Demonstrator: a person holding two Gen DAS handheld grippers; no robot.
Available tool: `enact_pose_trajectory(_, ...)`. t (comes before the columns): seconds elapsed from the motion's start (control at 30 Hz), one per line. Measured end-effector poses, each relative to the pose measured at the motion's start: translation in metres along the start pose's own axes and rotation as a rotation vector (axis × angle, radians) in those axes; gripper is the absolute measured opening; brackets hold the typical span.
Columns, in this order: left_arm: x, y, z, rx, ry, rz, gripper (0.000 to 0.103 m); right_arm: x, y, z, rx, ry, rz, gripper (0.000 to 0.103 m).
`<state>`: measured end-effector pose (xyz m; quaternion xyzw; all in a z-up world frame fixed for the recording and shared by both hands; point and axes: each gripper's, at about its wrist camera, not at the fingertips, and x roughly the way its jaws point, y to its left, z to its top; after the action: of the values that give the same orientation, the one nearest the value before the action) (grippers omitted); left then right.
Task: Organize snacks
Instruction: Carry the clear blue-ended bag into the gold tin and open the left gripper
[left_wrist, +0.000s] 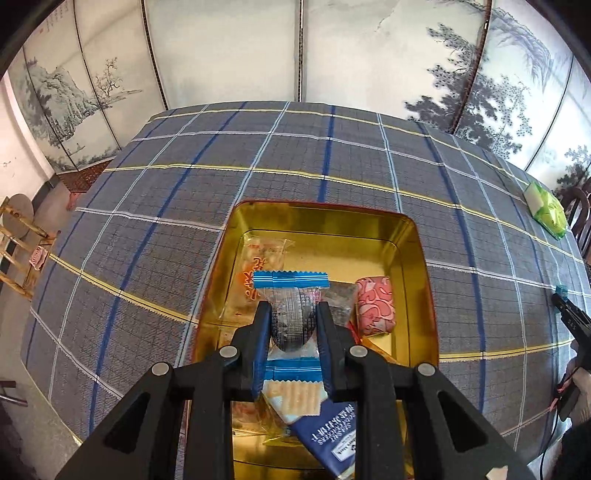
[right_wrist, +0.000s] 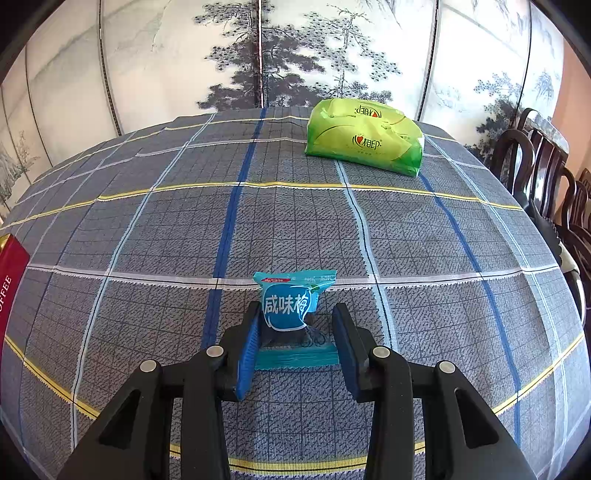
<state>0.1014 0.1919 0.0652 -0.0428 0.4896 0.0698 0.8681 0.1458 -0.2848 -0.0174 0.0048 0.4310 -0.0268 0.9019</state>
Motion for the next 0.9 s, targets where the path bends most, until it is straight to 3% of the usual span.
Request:
enact_pose_trajectory(0.37, 0.034, 0.006, -0.009, 0.028, 0.06, 0.046, 0.022, 0.0, 0.0, 0.0, 0.0, 0.0, 0.0, 0.04)
enact_pose_trajectory(0.73, 0.033, -0.004, -0.018, 0.089, 0.027, 0.121, 0.028, 0.0, -0.002, 0.0, 0.003, 0.0, -0.001, 0.042)
enact_pose_trajectory(0.9, 0.031, -0.006, -0.02, 0.097, 0.019, 0.134, 0.028, 0.002, -0.004, 0.0, 0.005, 0.006, -0.003, 0.049)
